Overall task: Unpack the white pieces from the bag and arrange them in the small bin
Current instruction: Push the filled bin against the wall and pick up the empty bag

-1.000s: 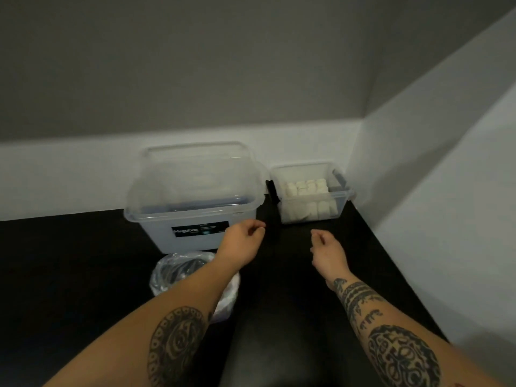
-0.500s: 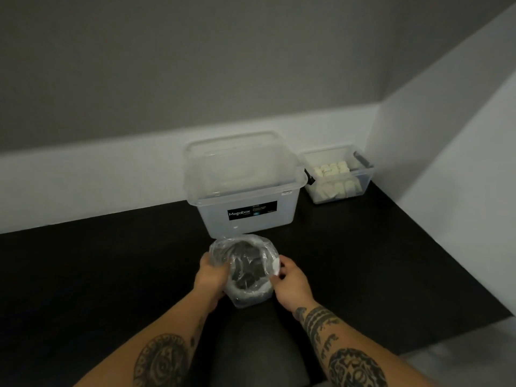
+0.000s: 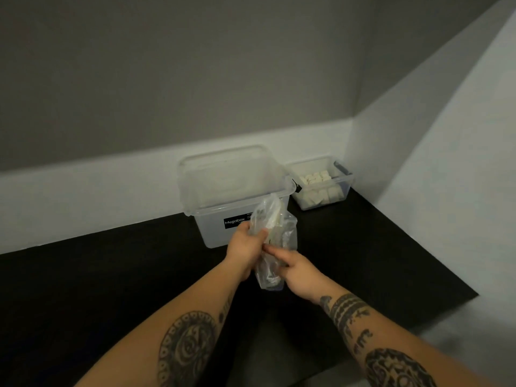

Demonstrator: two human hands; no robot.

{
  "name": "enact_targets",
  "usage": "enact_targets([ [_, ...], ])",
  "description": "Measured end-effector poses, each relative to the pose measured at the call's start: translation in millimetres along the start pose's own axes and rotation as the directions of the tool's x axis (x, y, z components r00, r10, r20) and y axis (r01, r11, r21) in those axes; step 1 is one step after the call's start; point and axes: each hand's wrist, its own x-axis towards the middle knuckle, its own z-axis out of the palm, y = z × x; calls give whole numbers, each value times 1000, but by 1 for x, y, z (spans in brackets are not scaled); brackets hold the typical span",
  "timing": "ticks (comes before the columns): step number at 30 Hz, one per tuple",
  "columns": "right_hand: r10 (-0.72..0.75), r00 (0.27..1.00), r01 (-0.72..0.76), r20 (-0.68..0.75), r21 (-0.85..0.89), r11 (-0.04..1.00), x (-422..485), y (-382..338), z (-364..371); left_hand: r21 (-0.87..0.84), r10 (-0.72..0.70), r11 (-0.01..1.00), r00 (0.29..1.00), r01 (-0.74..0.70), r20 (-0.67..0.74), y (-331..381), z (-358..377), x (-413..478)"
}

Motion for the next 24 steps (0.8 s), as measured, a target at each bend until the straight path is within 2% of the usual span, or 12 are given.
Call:
enact_targets([
  [2,-7,998,16,-55,170,985,-19,-6,-14,7,15,1000,1000,-15,-14,1,1,0],
  [4,-14,958,92,-287,262,961,-36,-3,-28,-3,14,1000,1000,-14,-8,2,1,1],
  [6,67,879,91,-471,305,948,-49,1,-45,-32,12,999,999,-11,46,4,8,0],
  [8,237,885,-39,-400,444,895,-60,6,-59,-25,16,1000,985,-12,171,2,22,-3],
  [10,334,922,-128,-197,657,743,-76,10,-69,38,7,999,953,-19,301,0,42,-9],
  [12,326,945,-163,-33,816,554,-93,18,-78,145,1,987,918,-64,396,-4,67,-14],
  [14,317,948,-151,-14,858,490,-113,25,-84,254,-5,958,878,-133,479,-5,91,-25],
  [16,368,919,-104,-140,814,571,-130,36,-90,250,-37,960,828,-126,560,-7,114,-38],
  [17,404,884,-78,-235,779,623,-140,44,-92,197,-66,978,796,-67,602,-8,123,-44],
  [19,446,790,-17,-421,711,703,-159,61,-102,35,-128,989,737,141,663,-9,143,-53],
  [21,440,703,5,-560,622,783,-177,75,-111,-40,-218,939,681,341,699,-13,161,-55],
  [24,388,613,-88,-688,429,899,-202,92,-122,148,-361,893,480,424,800,-24,191,-61],
])
